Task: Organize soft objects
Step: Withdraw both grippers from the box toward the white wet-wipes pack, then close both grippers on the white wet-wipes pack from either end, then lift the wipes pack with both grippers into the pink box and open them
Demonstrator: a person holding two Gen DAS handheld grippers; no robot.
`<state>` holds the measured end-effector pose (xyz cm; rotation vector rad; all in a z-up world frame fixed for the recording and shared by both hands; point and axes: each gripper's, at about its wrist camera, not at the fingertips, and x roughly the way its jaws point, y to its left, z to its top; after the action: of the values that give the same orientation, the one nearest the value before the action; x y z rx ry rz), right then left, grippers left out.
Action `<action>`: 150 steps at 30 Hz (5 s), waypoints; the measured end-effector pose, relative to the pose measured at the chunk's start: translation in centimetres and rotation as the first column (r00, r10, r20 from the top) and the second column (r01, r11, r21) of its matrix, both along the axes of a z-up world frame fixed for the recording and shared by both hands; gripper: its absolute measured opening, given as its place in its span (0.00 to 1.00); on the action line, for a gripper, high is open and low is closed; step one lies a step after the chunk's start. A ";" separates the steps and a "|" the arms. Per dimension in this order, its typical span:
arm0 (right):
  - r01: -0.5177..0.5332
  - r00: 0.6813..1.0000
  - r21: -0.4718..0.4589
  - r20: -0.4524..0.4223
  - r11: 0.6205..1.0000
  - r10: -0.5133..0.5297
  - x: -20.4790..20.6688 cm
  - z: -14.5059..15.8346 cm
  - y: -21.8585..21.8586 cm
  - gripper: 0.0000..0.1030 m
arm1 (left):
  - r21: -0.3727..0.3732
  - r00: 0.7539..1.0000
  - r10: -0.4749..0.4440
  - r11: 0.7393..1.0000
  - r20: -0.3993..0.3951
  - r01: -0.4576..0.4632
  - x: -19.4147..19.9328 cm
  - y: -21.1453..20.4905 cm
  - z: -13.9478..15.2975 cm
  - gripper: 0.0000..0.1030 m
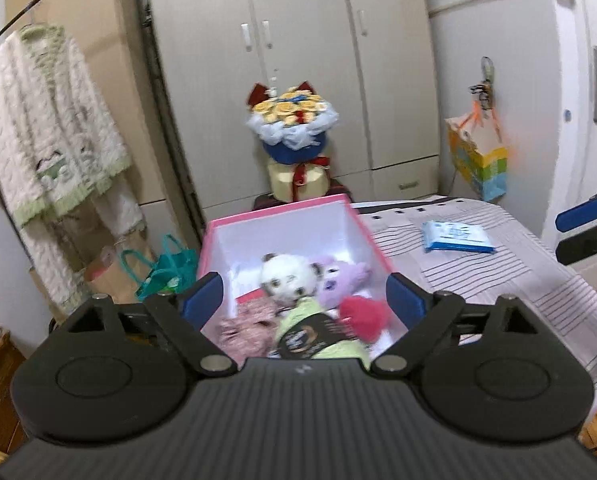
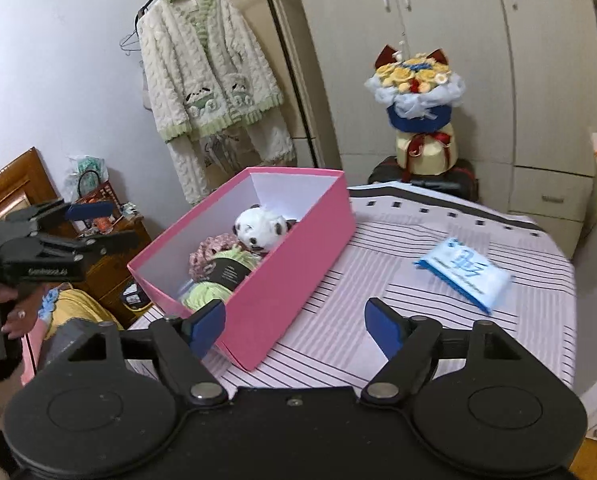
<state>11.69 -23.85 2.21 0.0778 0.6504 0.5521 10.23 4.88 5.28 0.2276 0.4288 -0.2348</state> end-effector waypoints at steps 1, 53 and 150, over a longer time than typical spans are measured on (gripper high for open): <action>0.002 1.000 0.000 0.005 1.000 -0.002 -0.4 -0.1 -0.6 0.81 | 0.000 1.000 -0.014 1.000 0.000 0.014 -0.1 -0.8 0.1 0.90; 0.187 0.980 -0.055 -0.063 0.981 -0.190 18.4 -15.3 -9.0 0.85 | -0.334 0.899 -0.014 0.931 -0.437 -0.148 26.1 -21.8 -14.1 0.54; -0.024 0.964 -0.182 0.256 0.983 0.071 4.9 -1.8 18.0 0.85 | -0.352 0.984 -0.056 0.936 -0.168 -0.007 6.6 5.0 -2.0 0.40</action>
<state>16.58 -5.87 0.37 -0.1765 0.4418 0.5373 16.87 9.86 3.26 -0.1415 0.5508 -0.3532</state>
